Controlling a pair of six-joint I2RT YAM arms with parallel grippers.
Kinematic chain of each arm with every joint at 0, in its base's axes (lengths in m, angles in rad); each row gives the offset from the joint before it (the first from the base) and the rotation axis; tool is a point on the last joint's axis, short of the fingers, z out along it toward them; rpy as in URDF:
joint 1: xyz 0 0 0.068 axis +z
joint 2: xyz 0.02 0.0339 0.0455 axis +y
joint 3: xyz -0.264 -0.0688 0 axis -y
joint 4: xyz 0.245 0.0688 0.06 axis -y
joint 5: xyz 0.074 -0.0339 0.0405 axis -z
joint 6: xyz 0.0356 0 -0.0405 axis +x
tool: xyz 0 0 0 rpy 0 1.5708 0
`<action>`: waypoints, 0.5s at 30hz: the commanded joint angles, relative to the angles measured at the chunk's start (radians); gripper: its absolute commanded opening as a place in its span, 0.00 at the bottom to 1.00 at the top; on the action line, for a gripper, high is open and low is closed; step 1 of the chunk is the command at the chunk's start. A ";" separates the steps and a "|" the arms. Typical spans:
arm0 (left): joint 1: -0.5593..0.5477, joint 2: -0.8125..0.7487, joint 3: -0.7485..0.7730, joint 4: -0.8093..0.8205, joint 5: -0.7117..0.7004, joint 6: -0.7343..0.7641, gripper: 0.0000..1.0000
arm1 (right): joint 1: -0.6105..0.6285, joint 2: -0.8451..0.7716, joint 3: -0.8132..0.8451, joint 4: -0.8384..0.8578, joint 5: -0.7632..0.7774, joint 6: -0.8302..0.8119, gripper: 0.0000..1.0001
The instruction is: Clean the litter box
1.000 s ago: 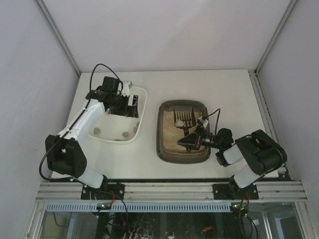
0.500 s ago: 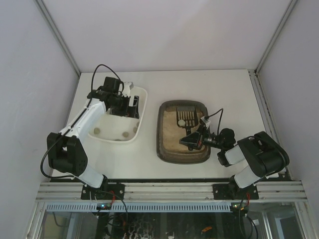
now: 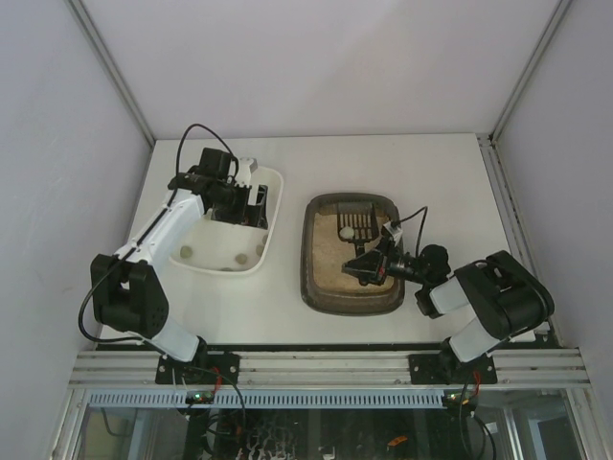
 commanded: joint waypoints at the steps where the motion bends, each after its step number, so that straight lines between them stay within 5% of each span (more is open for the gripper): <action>1: -0.002 0.001 -0.017 0.009 0.023 0.024 1.00 | 0.017 0.003 0.004 0.068 0.055 0.008 0.00; 4: -0.003 -0.001 -0.017 0.007 0.025 0.025 1.00 | 0.100 0.036 0.049 0.082 0.045 0.013 0.00; 8: -0.003 -0.001 -0.018 0.008 0.023 0.028 1.00 | -0.016 -0.013 -0.034 0.080 0.093 -0.005 0.00; 12: -0.003 -0.002 -0.019 0.007 0.026 0.029 1.00 | 0.131 -0.020 0.025 -0.060 0.084 -0.091 0.00; 15: -0.004 0.005 -0.018 0.007 0.028 0.030 1.00 | 0.070 -0.034 -0.031 -0.008 0.109 -0.071 0.00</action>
